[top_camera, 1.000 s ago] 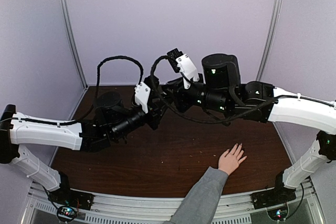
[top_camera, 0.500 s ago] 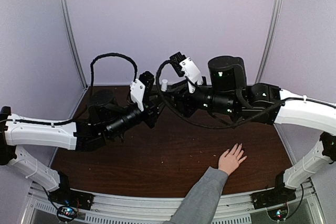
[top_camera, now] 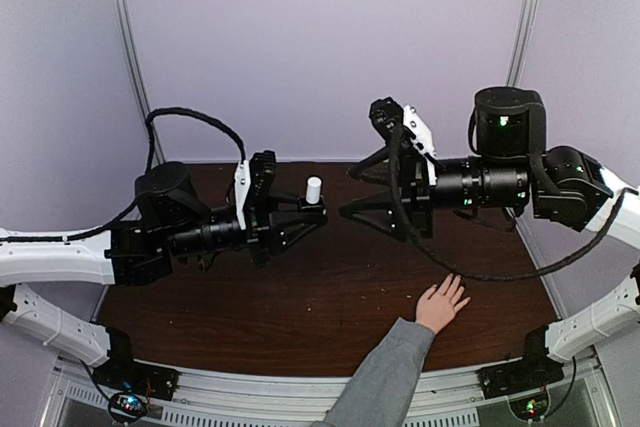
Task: Paint the nails
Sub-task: Screw the nail polish bottle cap onto the nail polish bottle.
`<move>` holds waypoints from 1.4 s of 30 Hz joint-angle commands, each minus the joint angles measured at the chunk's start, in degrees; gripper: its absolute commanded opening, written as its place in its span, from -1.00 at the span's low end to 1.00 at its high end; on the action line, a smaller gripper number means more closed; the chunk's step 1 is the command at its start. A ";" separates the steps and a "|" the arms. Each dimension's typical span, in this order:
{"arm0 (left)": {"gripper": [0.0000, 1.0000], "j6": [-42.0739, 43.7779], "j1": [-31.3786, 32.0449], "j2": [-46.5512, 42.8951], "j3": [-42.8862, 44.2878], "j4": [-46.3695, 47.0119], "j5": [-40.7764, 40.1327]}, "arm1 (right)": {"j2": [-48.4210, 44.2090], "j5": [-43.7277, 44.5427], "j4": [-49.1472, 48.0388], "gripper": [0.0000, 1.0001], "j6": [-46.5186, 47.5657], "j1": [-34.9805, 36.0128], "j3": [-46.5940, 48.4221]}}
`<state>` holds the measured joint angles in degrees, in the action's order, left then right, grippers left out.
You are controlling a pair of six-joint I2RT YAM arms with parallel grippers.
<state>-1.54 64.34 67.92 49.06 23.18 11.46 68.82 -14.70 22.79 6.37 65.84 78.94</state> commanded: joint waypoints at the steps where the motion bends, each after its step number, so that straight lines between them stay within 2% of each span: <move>1: -1.00 0.94 -0.26 -1.46 0.84 -1.40 18.12 | -0.22 -13.80 6.50 0.28 4.54 -0.19 2.85; 8: -1.00 -1.17 -0.20 1.90 5.00 -5.73 33.41 | 1.29 -24.16 7.65 0.25 6.57 -0.11 5.45; 14: -1.00 -4.84 0.06 3.83 6.36 -3.17 38.75 | 5.02 -31.67 8.42 0.17 7.07 -0.10 7.65; 22: -1.00 -6.21 0.46 6.00 8.10 -2.68 42.42 | 7.19 -33.86 8.42 0.11 8.15 0.22 9.40; 27: -1.00 -8.12 0.41 7.36 8.70 -0.44 44.04 | 8.34 -34.54 8.99 -0.13 8.50 0.42 10.27; 36: -1.00 -9.44 0.42 7.20 8.46 2.07 43.86 | 8.08 -33.96 9.37 -0.23 9.20 0.44 9.50; 42: -1.00 -9.52 0.43 7.58 8.69 2.31 43.49 | 8.16 -34.26 9.39 -0.47 9.06 0.52 9.52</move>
<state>-10.33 64.55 75.22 55.86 21.47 54.22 76.90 -47.90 32.08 15.18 65.95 87.70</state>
